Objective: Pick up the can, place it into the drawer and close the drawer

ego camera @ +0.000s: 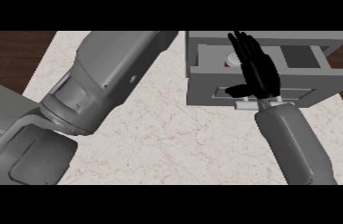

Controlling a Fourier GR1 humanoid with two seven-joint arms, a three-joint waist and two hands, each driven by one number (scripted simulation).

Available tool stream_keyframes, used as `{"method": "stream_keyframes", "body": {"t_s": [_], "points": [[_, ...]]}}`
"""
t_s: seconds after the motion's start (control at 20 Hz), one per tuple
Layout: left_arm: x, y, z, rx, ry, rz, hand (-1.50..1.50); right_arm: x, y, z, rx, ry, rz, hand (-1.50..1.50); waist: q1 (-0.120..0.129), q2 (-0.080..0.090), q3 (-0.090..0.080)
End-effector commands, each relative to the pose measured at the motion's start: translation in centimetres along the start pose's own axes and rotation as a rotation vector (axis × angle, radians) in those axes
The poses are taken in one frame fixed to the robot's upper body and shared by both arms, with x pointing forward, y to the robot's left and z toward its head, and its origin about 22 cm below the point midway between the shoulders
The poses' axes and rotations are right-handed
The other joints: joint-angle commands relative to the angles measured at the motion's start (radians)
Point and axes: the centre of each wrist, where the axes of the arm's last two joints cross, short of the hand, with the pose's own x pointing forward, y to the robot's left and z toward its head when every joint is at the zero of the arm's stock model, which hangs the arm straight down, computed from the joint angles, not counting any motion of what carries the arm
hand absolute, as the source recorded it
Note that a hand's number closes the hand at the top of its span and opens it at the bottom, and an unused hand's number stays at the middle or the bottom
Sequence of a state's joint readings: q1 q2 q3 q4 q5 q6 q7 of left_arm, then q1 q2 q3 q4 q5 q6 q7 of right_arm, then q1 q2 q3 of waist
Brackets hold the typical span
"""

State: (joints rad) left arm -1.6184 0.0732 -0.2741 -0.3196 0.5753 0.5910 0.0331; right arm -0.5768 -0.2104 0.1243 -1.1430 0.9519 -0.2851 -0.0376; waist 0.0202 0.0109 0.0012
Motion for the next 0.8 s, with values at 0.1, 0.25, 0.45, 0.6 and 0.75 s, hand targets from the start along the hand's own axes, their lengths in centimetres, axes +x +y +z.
{"method": "stream_keyframes", "body": {"t_s": [0.1,0.25,0.45,0.6,0.75], "points": [[0.6,3.3,-1.1,0.012,0.002,-0.011,-1.5,-1.3,1.6,-2.8,-0.065,0.043,0.063,-1.5,0.026,-0.002,0.0],[0.3,4.3,-1.3,0.024,0.011,-0.016,-1.5,-0.3,1.3,-5.0,-0.133,0.058,0.096,-1.5,0.037,0.0,0.0],[-1.5,4.8,-0.7,0.009,0.02,0.0,-1.5,-0.6,2.5,-5.5,-0.168,0.073,0.118,-1.5,0.057,-0.002,-0.001],[-1.4,4.4,-0.3,0.012,0.014,-0.01,-1.5,-0.7,1.1,-7.5,-0.17,0.07,0.133,-1.5,0.055,-0.001,0.0],[-0.4,7.1,-1.0,0.022,0.019,-0.013,-1.5,-0.9,0.7,-8.3,-0.21,0.064,0.158,-1.5,0.073,0.005,0.0]]}}
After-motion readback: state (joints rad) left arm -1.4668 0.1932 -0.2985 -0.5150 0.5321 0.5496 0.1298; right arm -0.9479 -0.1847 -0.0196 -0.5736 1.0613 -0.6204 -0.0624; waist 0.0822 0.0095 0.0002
